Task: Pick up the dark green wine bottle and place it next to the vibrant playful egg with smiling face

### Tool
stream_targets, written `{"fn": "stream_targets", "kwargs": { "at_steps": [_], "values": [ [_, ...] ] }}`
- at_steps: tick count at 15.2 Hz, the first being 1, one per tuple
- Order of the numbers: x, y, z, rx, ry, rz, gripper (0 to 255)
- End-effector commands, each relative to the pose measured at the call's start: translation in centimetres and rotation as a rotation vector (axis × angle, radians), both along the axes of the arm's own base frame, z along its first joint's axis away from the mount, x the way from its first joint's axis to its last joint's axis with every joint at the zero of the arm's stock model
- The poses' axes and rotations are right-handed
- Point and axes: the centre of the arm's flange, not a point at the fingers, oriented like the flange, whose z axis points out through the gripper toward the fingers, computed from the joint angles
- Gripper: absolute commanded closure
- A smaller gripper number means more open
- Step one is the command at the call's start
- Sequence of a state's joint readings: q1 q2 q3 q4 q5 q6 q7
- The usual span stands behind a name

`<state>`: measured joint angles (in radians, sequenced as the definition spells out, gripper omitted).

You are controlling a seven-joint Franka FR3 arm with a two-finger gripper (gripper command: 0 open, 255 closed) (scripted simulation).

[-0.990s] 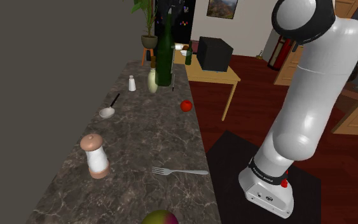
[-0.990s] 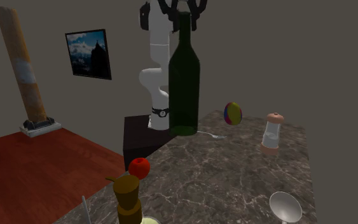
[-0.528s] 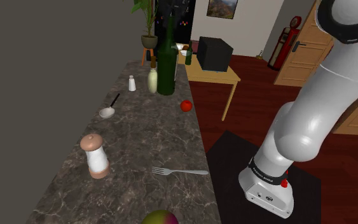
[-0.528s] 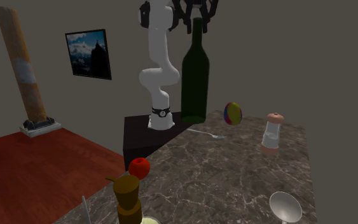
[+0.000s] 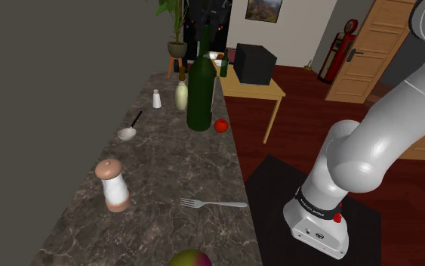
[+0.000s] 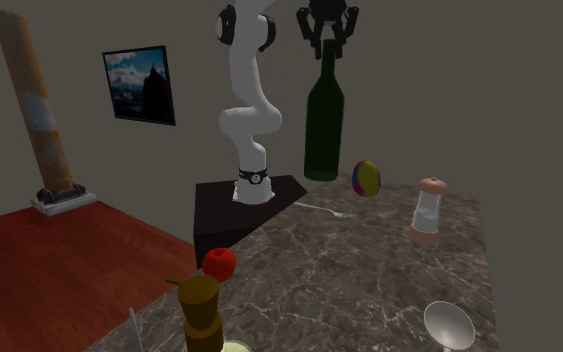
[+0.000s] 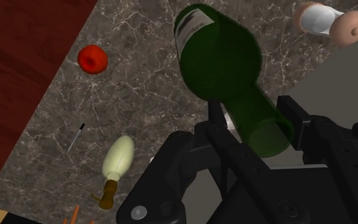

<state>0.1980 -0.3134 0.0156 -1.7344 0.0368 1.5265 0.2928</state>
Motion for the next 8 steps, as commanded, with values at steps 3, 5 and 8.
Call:
{"fn": "stream_targets", "kwargs": {
  "at_steps": [3, 5, 8],
  "values": [
    [-3.6, 3.7, 0.1, -0.001, -0.001, -0.001, 255],
    [-5.5, 5.6, 0.1, -0.001, -0.001, -0.001, 255],
    [-8.3, 8.4, 0.1, -0.001, -0.001, -0.001, 255]
  ]
}}
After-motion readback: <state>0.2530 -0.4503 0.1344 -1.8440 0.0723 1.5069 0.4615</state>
